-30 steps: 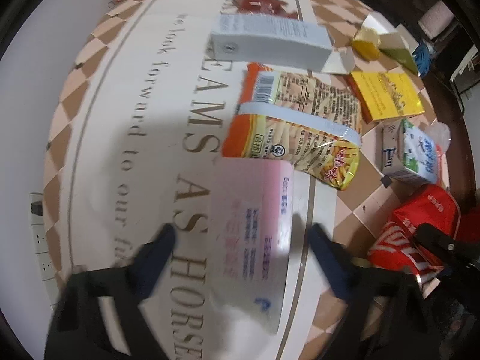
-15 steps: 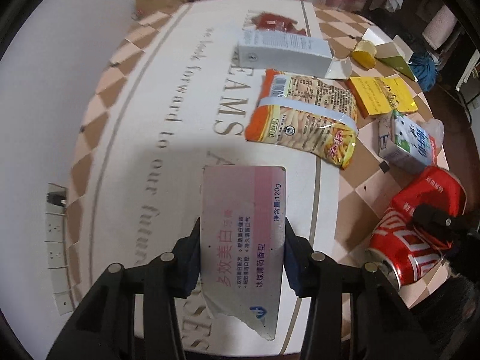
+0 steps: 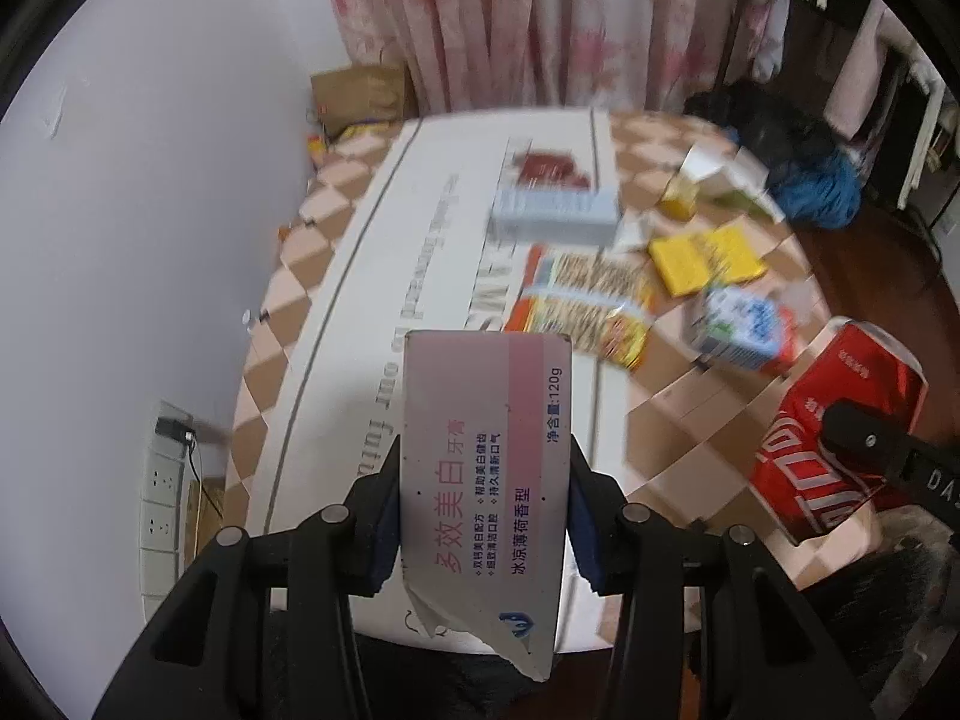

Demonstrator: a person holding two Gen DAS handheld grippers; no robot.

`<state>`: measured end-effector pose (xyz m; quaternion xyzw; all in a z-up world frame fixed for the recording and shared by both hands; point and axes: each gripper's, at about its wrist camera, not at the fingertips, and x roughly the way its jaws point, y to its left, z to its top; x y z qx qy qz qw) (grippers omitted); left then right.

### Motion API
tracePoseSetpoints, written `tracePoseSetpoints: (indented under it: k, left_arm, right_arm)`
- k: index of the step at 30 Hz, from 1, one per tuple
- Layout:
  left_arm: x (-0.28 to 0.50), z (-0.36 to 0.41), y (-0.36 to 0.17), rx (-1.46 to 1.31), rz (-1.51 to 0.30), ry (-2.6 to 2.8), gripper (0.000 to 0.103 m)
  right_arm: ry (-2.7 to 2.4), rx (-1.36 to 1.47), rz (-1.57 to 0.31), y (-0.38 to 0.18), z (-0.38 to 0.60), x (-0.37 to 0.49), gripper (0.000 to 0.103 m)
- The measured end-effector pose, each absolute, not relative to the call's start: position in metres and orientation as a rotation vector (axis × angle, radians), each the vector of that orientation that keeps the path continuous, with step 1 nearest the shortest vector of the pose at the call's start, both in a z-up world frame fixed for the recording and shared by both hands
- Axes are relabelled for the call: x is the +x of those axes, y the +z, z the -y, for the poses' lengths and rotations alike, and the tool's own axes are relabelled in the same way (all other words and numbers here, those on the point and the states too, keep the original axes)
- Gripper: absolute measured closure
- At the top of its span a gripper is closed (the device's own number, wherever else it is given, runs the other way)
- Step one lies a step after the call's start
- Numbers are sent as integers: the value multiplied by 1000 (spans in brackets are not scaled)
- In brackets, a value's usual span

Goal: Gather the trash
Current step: 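Carry the box and can over the white bin and open both tools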

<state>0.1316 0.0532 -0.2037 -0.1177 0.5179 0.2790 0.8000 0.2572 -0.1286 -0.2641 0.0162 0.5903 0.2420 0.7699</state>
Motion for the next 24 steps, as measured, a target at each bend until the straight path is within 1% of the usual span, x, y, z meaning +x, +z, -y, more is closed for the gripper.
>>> tracePoseSetpoints:
  k: [8, 11, 14, 17, 19, 22, 24]
  left_arm:
    - [161, -17, -131, -225, -964, 521, 60]
    - [188, 7, -108, -218, -924, 456, 60]
    - [222, 32, -97, -214, -909, 381, 60]
    - [264, 63, -100, -217, -911, 299, 60]
    - [298, 84, -113, -237, -938, 233, 60]
    - [346, 115, -144, -272, -1002, 139, 60]
    - [375, 135, -167, -285, -1042, 97, 60]
  right_arm:
    - [581, 138, -1134, -186, 166, 269, 57]
    - [578, 183, -1076, -157, 192, 284, 57]
    - [553, 236, -1029, -135, 230, 304, 57]
    - [495, 250, -1002, -124, 274, 332, 57]
    - [444, 243, -999, -126, 301, 350, 57]
    - [344, 214, -1026, -149, 346, 383, 57]
    - [282, 201, -1082, -178, 375, 408, 57]
